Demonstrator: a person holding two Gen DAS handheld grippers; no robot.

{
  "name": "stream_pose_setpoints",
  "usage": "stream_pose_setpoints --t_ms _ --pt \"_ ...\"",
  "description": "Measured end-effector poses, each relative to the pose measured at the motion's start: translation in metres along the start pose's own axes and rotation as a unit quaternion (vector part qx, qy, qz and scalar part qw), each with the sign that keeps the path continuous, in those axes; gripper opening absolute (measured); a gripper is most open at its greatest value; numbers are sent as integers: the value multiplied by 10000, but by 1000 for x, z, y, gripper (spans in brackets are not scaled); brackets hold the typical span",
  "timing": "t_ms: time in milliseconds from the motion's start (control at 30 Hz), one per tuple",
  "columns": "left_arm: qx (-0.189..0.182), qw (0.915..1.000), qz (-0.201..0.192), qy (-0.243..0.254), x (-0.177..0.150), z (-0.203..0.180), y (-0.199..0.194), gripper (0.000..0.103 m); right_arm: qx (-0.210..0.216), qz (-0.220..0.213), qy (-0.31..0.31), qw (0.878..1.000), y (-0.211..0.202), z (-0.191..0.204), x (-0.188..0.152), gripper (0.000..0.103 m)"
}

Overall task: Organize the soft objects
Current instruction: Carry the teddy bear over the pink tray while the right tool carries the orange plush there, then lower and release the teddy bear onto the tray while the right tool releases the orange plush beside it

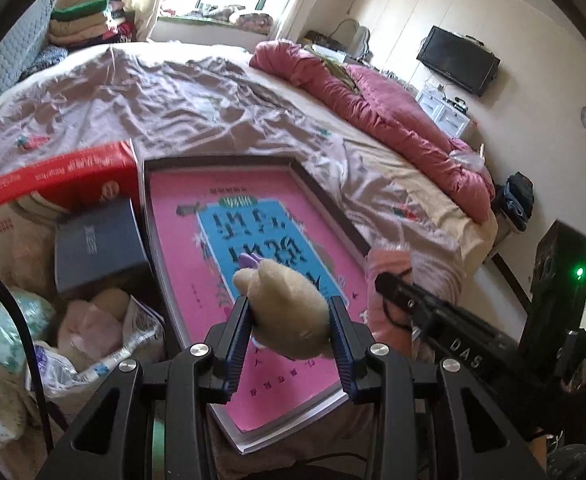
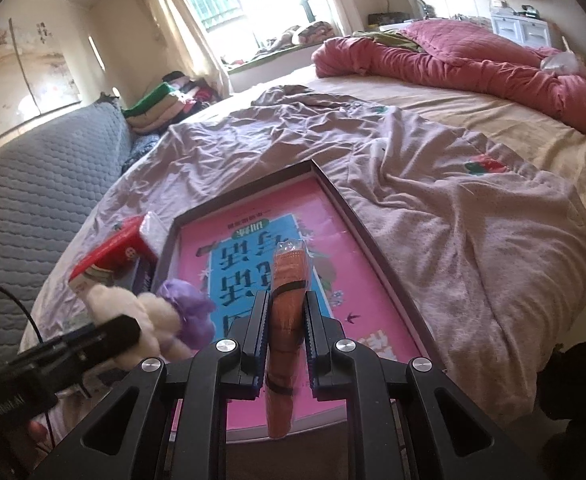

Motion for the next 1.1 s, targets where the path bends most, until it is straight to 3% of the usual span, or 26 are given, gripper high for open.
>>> stream_pose_setpoints --t_ms 500,867,1100 --pt "28 9981 616 -69 -28 15 27 39 -311 331 -252 9987 24 2 -3 16" --pt "-24 9966 827 35 -35 14 42 39 -600 747 -458 9943 48 -5 -7 17" --pt "-56 9966 815 56 -35 14 42 39 -785 735 -544 9927 54 -10 -2 19"
Point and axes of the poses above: each gripper's, at about its wrist camera, not at the fingertips, and y roughly the way its jaws point, z to its left, x to its top, the point moved 4 cm from there along y, roughly the way its jaws point, and after that the axes turned 7 degrees about -y, right-handed, at the moved point
